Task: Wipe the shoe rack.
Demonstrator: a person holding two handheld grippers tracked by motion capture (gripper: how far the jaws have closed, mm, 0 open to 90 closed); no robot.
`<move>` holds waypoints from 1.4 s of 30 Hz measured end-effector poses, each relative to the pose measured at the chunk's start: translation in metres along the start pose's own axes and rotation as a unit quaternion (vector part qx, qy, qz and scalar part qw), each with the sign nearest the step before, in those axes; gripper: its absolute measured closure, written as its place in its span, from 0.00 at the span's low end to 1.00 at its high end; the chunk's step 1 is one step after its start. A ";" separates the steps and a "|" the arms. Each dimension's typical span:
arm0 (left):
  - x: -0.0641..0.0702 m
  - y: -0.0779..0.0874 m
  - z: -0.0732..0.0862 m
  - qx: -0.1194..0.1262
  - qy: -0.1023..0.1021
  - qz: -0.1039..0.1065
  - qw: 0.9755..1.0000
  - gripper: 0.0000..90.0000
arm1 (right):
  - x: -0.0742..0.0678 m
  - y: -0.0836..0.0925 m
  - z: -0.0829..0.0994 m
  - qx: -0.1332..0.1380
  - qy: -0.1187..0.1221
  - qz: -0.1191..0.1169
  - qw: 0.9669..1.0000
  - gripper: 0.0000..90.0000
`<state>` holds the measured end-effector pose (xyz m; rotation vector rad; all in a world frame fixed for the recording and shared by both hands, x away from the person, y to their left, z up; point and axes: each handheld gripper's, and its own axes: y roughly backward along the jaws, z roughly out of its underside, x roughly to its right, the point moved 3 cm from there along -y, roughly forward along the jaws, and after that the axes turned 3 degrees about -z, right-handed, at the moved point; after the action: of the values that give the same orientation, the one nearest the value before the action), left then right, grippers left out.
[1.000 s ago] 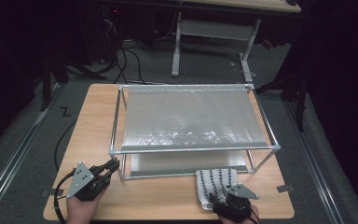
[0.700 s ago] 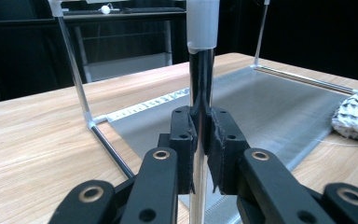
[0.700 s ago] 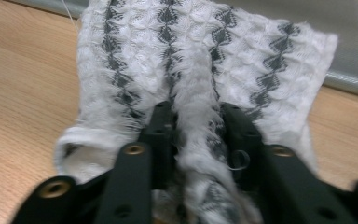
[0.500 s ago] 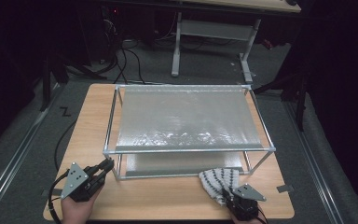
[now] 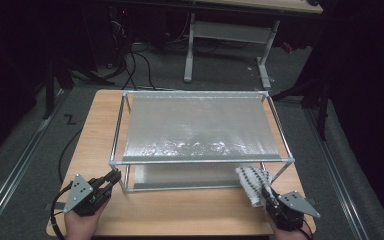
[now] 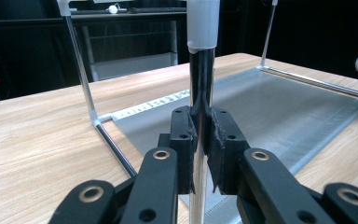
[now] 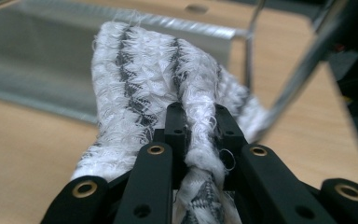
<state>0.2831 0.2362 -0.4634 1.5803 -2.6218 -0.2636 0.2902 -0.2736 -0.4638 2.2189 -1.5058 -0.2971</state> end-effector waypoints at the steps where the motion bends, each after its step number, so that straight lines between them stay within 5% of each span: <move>1: 0.000 0.000 0.000 0.001 0.000 -0.001 1.000 0.90 | 0.008 0.005 -0.007 0.016 0.005 0.013 1.000 0.88; 8: -0.004 0.001 0.000 0.000 0.004 -0.012 1.000 0.90 | 0.032 0.011 -0.032 0.056 -0.004 0.041 0.998 0.88; 13: -0.007 0.003 0.001 0.000 0.007 -0.019 1.000 0.90 | 0.028 0.014 -0.049 0.079 0.001 0.048 0.996 0.88; 20: -0.008 0.005 0.002 0.001 0.007 -0.020 1.000 0.90 | 0.029 0.005 -0.048 0.072 -0.009 0.060 0.996 0.88; 33: -0.008 0.006 0.002 0.004 0.006 -0.020 1.000 0.90 | 0.028 -0.027 -0.015 0.001 -0.031 0.059 0.998 0.88; 42: -0.008 0.007 0.002 0.004 0.003 -0.018 1.000 0.90 | 0.028 -0.042 0.016 -0.056 -0.043 0.051 0.996 0.88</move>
<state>0.2809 0.2467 -0.4644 1.6297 -2.5944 -0.2511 0.3296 -0.2905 -0.4961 2.0595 -1.5997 -0.4379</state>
